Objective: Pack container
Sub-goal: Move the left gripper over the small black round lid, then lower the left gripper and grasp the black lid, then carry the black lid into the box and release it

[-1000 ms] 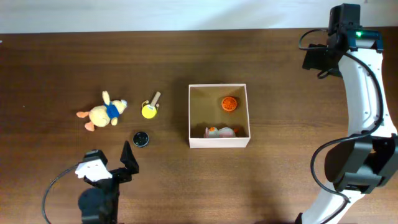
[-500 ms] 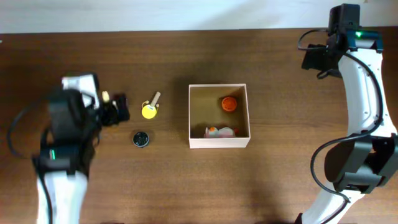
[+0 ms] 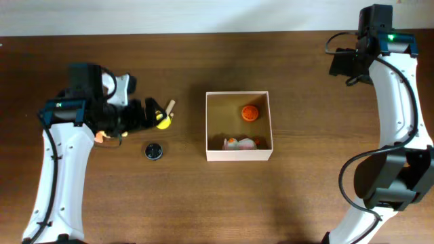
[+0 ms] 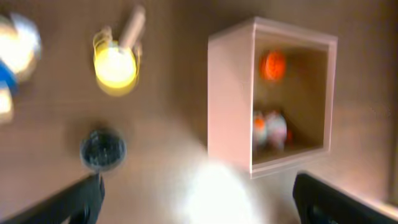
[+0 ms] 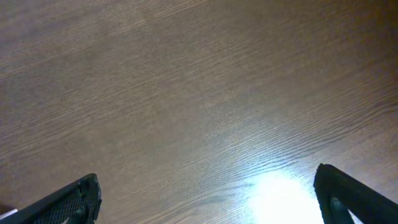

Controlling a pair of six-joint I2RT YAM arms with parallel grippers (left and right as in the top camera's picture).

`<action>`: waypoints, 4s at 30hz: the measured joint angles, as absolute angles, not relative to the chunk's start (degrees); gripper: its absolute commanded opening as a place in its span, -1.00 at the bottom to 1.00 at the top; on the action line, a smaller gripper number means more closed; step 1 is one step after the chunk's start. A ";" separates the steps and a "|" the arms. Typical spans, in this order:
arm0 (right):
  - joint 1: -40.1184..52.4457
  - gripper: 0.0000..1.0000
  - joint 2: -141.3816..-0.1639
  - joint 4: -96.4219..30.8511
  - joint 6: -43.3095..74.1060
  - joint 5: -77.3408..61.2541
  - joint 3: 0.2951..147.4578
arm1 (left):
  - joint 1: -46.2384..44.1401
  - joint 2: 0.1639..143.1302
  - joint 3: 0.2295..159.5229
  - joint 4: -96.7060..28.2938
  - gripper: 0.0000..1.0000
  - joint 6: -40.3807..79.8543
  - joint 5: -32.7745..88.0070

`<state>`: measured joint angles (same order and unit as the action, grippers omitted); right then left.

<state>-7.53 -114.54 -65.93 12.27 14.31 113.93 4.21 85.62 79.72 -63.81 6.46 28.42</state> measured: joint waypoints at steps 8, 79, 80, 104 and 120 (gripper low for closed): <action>-7.53 0.98 -114.54 -65.98 12.27 14.28 113.93 | 4.21 85.95 79.79 -71.16 0.99 6.44 19.09; -7.53 0.98 -114.56 -65.98 12.25 14.28 113.93 | -5.82 113.49 75.94 -61.17 0.44 14.68 -0.01; -7.53 0.98 -114.56 -65.98 12.27 14.28 113.93 | -5.82 113.49 75.94 -61.17 0.44 15.03 -0.01; -7.53 0.98 -114.59 -65.98 12.25 14.28 113.93 | -5.82 113.49 75.20 -58.59 0.21 18.24 -0.03; -7.53 0.98 -114.59 -65.98 12.25 14.28 113.93 | -5.82 113.49 75.22 -58.65 0.00 18.26 0.64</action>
<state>-7.53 -114.59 -65.98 12.25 14.28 113.93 -5.82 113.49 75.22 -58.65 18.26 0.64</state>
